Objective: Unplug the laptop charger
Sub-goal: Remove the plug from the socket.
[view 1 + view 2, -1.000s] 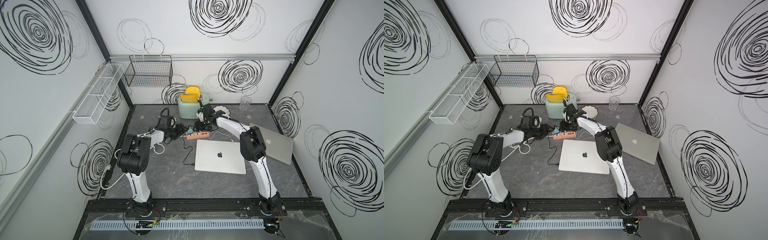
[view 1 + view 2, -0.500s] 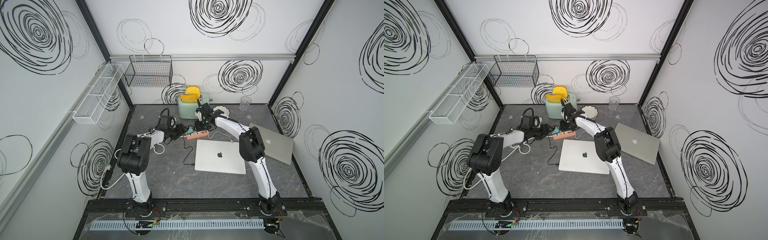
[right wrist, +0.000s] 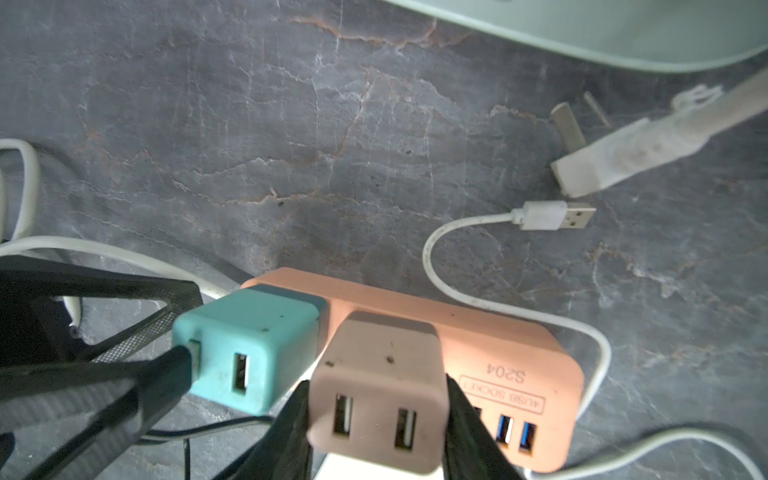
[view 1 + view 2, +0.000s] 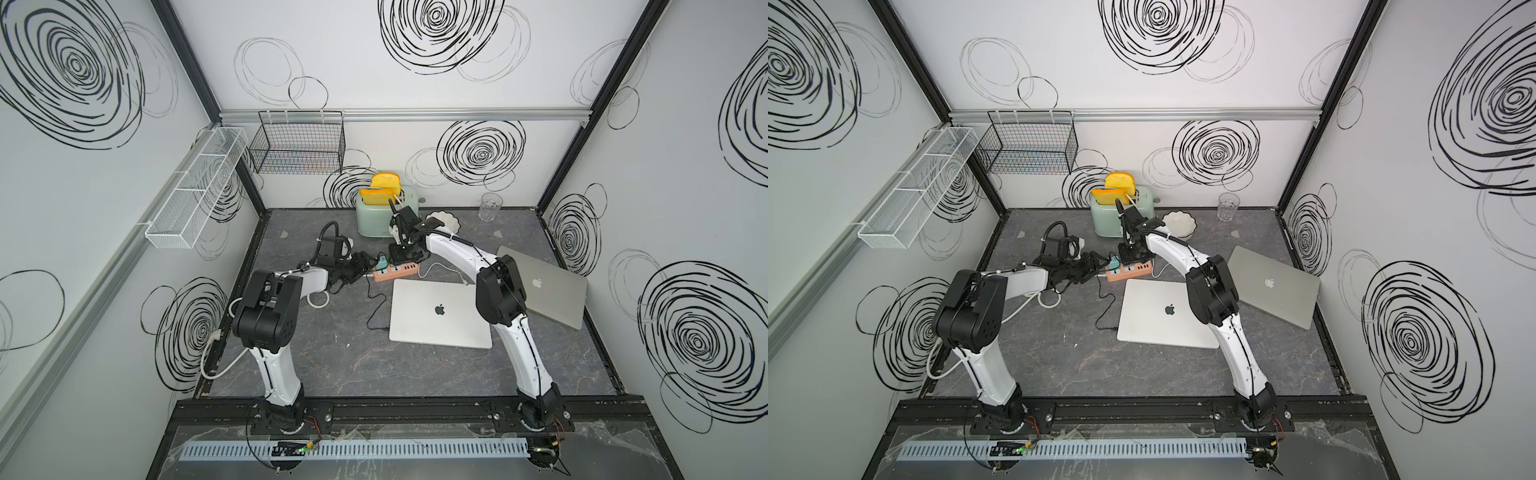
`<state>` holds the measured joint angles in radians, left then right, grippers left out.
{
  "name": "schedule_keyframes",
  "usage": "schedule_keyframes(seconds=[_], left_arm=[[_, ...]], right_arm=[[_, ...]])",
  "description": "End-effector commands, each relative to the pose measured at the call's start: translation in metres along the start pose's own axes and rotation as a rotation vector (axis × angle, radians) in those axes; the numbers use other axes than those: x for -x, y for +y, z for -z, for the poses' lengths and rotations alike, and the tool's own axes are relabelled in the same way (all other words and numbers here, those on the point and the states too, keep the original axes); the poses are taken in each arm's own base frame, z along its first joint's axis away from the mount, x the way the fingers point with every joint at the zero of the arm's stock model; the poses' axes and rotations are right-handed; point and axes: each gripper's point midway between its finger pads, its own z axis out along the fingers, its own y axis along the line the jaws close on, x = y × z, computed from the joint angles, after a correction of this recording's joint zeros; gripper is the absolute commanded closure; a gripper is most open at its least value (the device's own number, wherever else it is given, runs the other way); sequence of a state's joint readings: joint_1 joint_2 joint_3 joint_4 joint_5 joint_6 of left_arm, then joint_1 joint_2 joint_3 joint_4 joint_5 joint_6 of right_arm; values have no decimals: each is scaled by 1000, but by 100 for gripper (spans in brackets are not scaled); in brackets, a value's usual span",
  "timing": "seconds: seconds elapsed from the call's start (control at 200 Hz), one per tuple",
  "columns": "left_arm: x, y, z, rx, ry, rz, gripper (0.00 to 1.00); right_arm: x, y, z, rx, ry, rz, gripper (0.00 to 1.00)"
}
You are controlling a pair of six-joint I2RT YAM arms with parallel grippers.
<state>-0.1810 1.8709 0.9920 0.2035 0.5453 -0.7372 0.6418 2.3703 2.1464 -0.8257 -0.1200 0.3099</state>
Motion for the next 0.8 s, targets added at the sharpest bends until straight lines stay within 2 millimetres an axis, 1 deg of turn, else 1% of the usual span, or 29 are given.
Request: schedule_keyframes(seconds=[0.0, 0.145, 0.275, 0.4, 0.585, 0.69, 0.795], left_arm=[[-33, 32, -7, 111, 69, 33, 33], [-44, 42, -8, 138, 84, 34, 34], [-53, 47, -8, 155, 98, 26, 33], [-60, 48, -8, 162, 108, 26, 33], [-66, 45, -9, 163, 111, 21, 34], [-69, 44, -9, 166, 115, 17, 34], [-68, 44, -10, 160, 112, 24, 34]], right_arm=[[-12, 19, 9, 52, 72, -1, 78], [-12, 22, 12, 51, 85, -4, 79], [-15, 20, 14, 43, 93, -5, 84], [-11, 22, 19, 50, 80, -15, 87], [-6, 27, 28, 110, 77, -59, 87], [-2, 21, 32, 110, 67, -71, 87], [-4, 14, 32, 72, 68, -48, 86]])
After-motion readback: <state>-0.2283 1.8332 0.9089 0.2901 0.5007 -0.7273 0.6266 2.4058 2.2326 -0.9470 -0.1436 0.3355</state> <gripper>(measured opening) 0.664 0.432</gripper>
